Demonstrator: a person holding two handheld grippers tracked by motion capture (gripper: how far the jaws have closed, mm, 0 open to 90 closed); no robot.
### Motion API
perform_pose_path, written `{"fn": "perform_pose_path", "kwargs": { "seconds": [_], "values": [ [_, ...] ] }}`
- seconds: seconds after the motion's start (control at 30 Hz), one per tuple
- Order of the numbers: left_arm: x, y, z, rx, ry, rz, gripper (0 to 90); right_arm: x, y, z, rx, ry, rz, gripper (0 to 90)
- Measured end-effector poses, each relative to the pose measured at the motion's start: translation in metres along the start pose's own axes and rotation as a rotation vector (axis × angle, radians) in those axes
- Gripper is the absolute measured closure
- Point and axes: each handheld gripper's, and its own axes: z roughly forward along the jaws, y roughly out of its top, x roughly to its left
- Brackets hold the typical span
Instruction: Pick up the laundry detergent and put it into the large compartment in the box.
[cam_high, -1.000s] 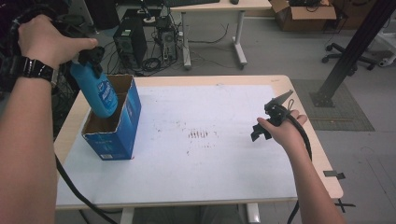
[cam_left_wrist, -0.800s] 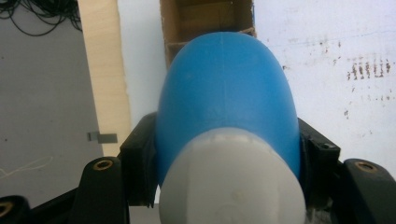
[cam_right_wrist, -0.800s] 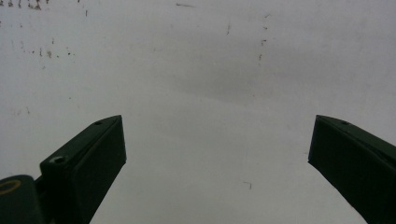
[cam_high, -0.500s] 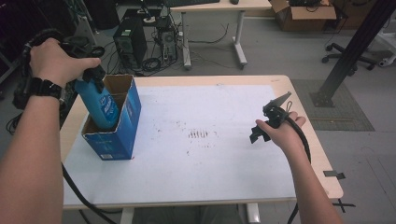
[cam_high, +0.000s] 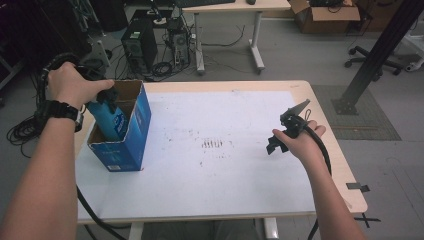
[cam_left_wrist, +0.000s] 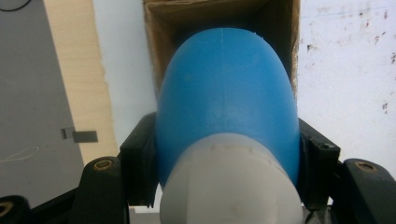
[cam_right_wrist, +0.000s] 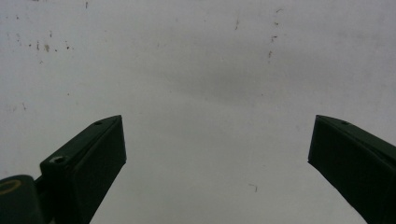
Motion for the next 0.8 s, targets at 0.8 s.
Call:
{"fn": "perform_pose_path", "kwargs": {
  "seconds": [0.8],
  "values": [
    [-0.006,0.003,0.052,0.068,-0.001,0.033,37.4,0.0,0.002,0.007,-0.003,0.0,-0.004,4.5]
  ]
}}
